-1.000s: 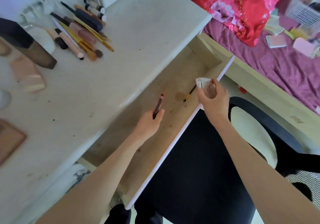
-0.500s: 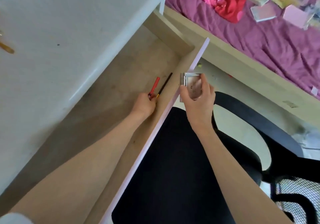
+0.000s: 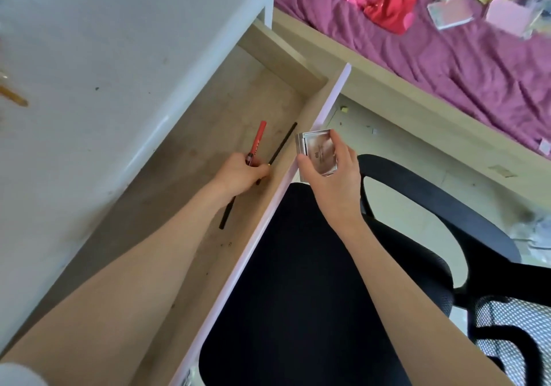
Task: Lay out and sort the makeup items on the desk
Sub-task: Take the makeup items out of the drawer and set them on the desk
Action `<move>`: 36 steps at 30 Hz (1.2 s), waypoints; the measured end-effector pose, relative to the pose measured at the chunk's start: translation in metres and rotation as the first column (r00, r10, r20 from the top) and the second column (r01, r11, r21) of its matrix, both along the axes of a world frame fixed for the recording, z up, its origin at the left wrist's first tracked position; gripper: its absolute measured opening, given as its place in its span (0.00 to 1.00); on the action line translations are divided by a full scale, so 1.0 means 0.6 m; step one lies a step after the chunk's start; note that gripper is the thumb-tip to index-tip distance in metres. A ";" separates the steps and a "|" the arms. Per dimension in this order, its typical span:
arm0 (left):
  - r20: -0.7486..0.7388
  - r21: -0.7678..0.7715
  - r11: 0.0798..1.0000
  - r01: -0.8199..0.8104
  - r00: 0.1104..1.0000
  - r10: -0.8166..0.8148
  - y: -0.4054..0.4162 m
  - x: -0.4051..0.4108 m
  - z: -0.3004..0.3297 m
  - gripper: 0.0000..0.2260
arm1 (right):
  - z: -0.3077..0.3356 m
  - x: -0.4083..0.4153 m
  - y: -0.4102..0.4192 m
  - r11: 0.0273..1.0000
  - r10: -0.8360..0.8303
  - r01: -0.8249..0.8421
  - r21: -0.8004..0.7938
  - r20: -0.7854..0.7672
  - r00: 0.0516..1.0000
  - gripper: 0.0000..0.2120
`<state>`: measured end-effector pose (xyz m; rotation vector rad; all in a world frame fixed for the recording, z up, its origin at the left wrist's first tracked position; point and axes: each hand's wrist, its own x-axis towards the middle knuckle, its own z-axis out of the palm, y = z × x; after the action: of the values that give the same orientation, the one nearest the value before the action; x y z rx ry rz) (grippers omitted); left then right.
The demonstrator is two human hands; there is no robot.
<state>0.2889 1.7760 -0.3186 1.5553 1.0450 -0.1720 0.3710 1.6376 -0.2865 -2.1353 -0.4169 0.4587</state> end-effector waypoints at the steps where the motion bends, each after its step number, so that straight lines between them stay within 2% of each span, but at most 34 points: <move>1: 0.025 -0.040 0.999 -0.036 0.999 0.037 0.000 -0.008 0.010 0.01 | 0.006 -0.003 -0.002 1.000 0.008 -0.008 -0.005 0.008 1.000 0.31; 3: 0.055 -0.114 0.992 -0.057 0.997 0.063 -0.003 -0.024 0.030 0.02 | 0.019 -0.011 -0.006 1.000 0.019 -0.019 -0.008 0.008 1.000 0.30; 5: 0.119 -0.207 0.975 -0.083 0.987 0.109 -0.009 -0.051 0.058 0.07 | 0.041 -0.028 -0.008 0.999 0.038 -0.038 -0.009 0.005 0.999 0.30; 9: 0.191 -0.411 0.889 -0.201 0.935 0.300 -0.023 -0.124 0.129 0.06 | 0.089 -0.080 -0.003 0.996 0.093 -0.093 -0.009 0.003 0.996 0.30; 11: 0.205 -0.414 0.886 -0.211 0.926 0.316 -0.028 -0.173 0.161 0.05 | 0.112 -0.116 0.004 0.991 0.130 -0.131 -0.009 -0.011 0.991 0.30; 15: 0.294 -0.369 0.893 -0.256 0.880 0.374 -0.026 -0.287 0.221 0.10 | 0.155 -0.200 0.035 0.977 0.211 -0.211 0.014 -0.058 0.976 0.30; 18: 0.373 -0.399 0.855 -0.332 0.793 0.482 -0.014 -0.378 0.263 0.06 | 0.183 -0.269 0.060 0.954 0.298 -0.298 0.008 -0.046 0.953 0.30; 20: 0.439 -0.392 0.824 -0.410 0.703 0.559 -0.001 -0.435 0.286 0.06 | 0.200 -0.314 0.076 0.939 0.343 -0.343 0.004 -0.043 0.939 0.30; 23: 0.485 -0.399 0.719 -0.569 0.534 0.693 0.024 -0.511 0.313 0.07 | 0.216 -0.381 0.100 0.926 0.377 -0.378 -0.001 -0.076 0.923 0.30; 26: 0.484 -0.378 0.602 -0.703 0.404 0.776 0.048 -0.578 0.327 0.14 | 0.223 -0.447 0.126 0.897 0.440 -0.442 -0.008 -0.066 0.895 0.26; 30: 0.428 -0.493 0.476 -0.729 0.273 0.862 0.064 -0.660 0.332 0.17 | 0.240 -0.521 0.156 0.859 0.512 -0.512 0.012 -0.046 0.858 0.21; 34: 0.374 -0.585 0.375 -0.719 0.171 0.911 0.071 -0.732 0.337 0.08 | 0.239 -0.571 0.180 0.834 0.547 -0.550 -0.043 -0.061 0.835 0.26; 36: 0.340 -0.614 0.316 -0.724 0.120 0.933 0.077 -0.763 0.337 0.08 | 0.231 -0.590 0.192 0.817 0.563 -0.568 -0.098 -0.070 0.823 0.29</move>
<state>-0.1690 1.8222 -0.1162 0.3809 1.0797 0.9766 0.0172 1.7531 -0.1482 -2.0817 -1.0416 0.8768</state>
